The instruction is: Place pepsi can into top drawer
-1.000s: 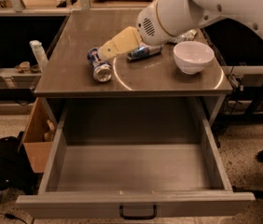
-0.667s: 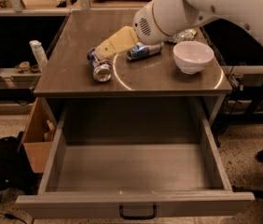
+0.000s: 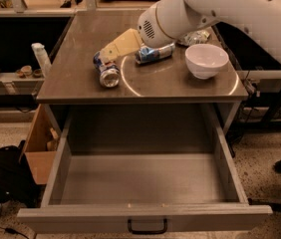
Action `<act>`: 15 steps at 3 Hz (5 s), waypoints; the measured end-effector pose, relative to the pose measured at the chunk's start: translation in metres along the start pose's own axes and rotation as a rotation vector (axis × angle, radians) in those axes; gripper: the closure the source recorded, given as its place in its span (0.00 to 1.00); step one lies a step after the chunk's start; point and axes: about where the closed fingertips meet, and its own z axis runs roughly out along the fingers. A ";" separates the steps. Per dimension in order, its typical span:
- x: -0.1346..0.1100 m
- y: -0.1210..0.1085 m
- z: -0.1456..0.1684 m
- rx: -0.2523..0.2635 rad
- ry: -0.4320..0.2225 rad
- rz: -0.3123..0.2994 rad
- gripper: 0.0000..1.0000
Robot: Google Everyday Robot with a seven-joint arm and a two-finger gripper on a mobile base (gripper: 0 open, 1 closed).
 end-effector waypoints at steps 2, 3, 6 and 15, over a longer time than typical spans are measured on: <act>0.004 -0.008 0.027 0.014 0.014 0.028 0.00; 0.004 -0.006 0.044 0.036 0.002 0.048 0.00; 0.003 0.006 0.081 0.100 -0.025 0.093 0.00; 0.029 0.000 0.111 0.248 0.035 0.146 0.93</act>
Offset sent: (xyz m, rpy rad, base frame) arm 0.0294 0.0110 -0.0339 -0.0015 0.0325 -0.0535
